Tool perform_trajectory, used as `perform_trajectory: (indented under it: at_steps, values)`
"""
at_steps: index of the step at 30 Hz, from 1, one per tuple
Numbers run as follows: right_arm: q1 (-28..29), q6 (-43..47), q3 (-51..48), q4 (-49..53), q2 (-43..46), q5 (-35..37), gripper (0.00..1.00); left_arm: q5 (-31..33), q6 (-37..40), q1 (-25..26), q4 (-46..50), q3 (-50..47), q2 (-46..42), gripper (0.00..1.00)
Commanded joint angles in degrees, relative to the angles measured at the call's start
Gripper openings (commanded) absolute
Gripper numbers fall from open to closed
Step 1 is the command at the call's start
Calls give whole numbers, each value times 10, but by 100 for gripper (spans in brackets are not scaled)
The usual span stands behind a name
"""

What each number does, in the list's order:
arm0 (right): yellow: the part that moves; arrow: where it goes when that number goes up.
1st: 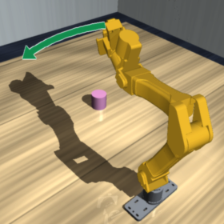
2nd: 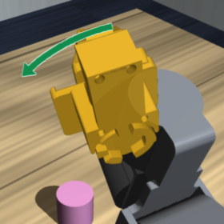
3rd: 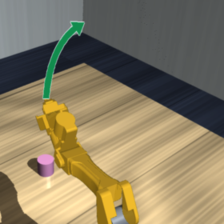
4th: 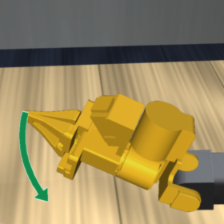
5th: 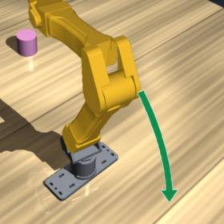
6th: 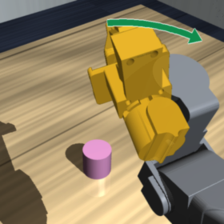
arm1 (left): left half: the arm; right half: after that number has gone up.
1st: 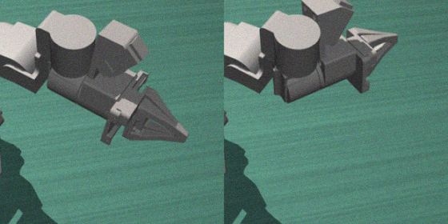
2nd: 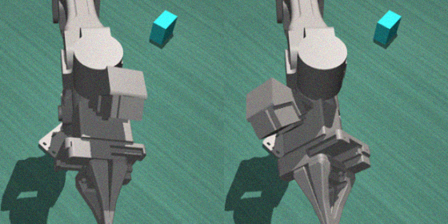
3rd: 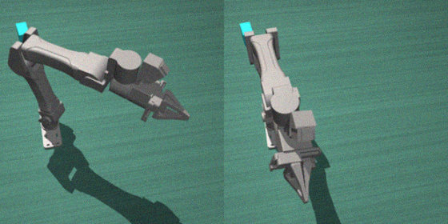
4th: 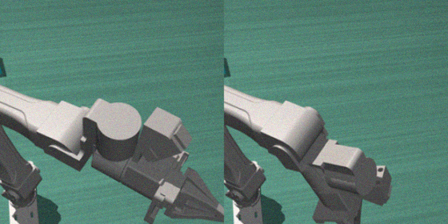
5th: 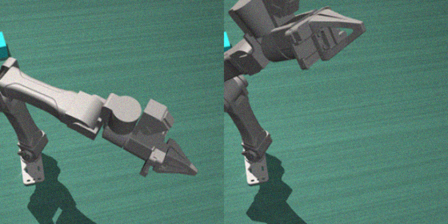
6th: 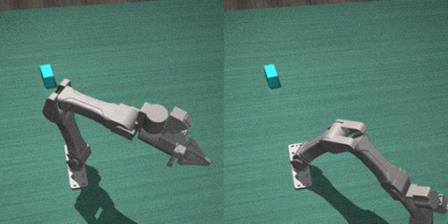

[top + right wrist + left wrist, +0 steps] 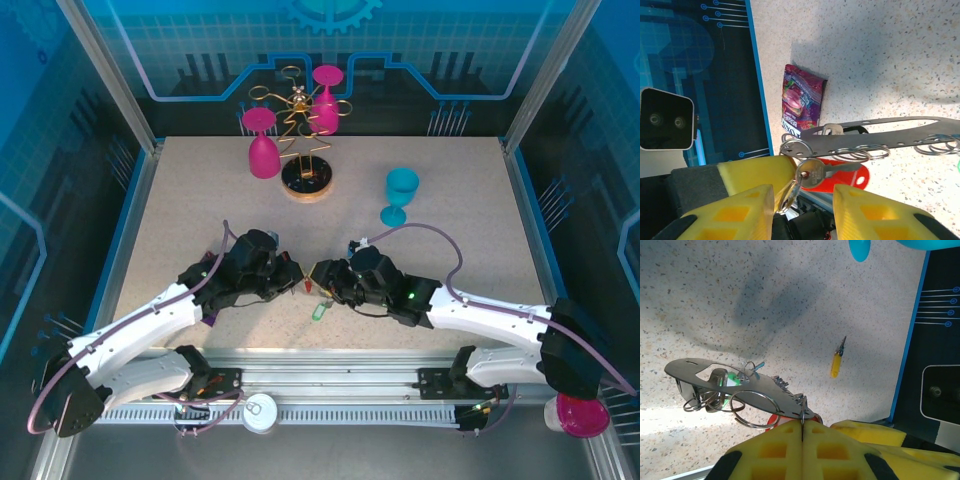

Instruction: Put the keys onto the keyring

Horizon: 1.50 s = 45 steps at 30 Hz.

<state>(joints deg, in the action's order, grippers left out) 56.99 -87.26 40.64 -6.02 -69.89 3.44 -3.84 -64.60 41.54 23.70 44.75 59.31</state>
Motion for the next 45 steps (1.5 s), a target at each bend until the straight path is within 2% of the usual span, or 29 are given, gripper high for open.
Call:
perform_trajectory:
  at_steps: [1, 5, 11, 15, 18, 23, 27, 33, 44, 45]
  values:
    - [1, -13, 12, -21, -6, -5, 37, 6, -6, 6, -20, -8, -14, 0]
    - [-1, -16, 15, -25, -16, -10, 35, 6, -9, 7, -24, -9, -15, 0]
    - [-2, -28, 11, -44, -30, -24, 25, 8, -13, 7, -25, -13, -17, 0]
    - [-4, -35, 8, -51, -35, -30, 13, 10, -18, 9, -26, -14, -16, 0]
    - [-7, -40, 0, -54, -35, -31, 0, 12, -21, 9, -26, -15, -17, 0]
    - [-14, -17, -15, -43, -30, -30, 0, 20, -26, 9, -16, -12, -21, 0]
    - [-14, 67, -4, 30, -24, -2, 0, 27, -33, 10, -6, -11, -26, 0]
    - [-14, 153, 16, 71, -30, 24, 0, 28, -43, 9, -1, -10, -27, 0]
    - [12, 311, 42, 72, -41, 77, 0, 26, -83, 10, 19, 1, -27, 0]
    - [13, 330, 43, 66, -40, 74, 5, 25, -90, 10, 19, 0, -27, 0]
